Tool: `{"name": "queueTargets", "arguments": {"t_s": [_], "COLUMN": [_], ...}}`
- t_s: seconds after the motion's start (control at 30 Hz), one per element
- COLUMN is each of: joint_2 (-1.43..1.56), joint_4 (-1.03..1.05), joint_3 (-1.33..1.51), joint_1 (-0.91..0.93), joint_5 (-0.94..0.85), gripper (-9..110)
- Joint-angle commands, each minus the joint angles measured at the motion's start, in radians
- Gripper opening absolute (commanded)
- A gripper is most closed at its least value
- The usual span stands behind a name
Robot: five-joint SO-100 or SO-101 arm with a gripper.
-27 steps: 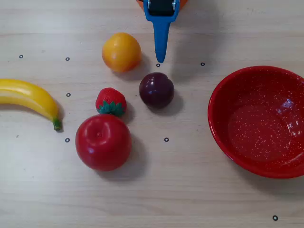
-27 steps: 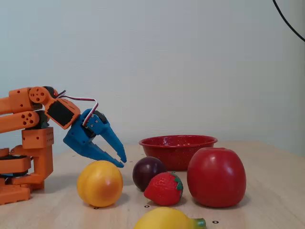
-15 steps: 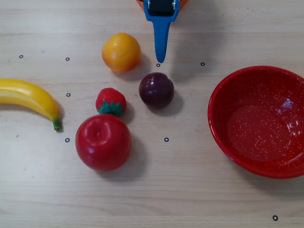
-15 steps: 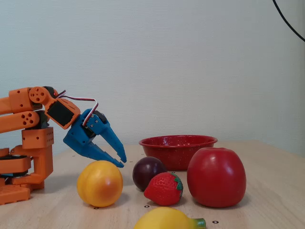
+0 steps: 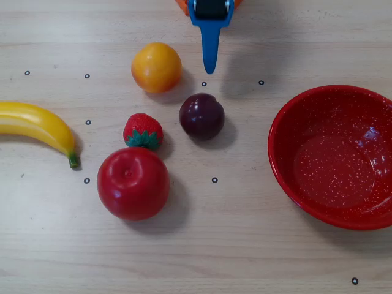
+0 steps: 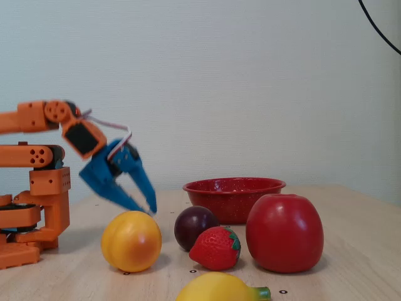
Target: Put the banana in the red bowl.
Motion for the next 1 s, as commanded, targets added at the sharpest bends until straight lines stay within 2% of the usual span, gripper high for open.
{"name": "queueTargets", "arguments": {"t_s": [0.0,0.47,0.67,0.83,0.97], "joint_2": [-0.061,-0.569,-0.816,-0.996,-1.118], "joint_4": [0.028,0.419,0.615,0.712,0.778], "joint_3": [-0.178,-0.879,-1.175,-1.408,-1.571], "joint_1": [0.005,-0.074,-0.173,-0.293,-0.382], "joint_5": [-0.008,0.126,0.218,0.265,0.377], "gripper": [0,0,0,0,0]}}
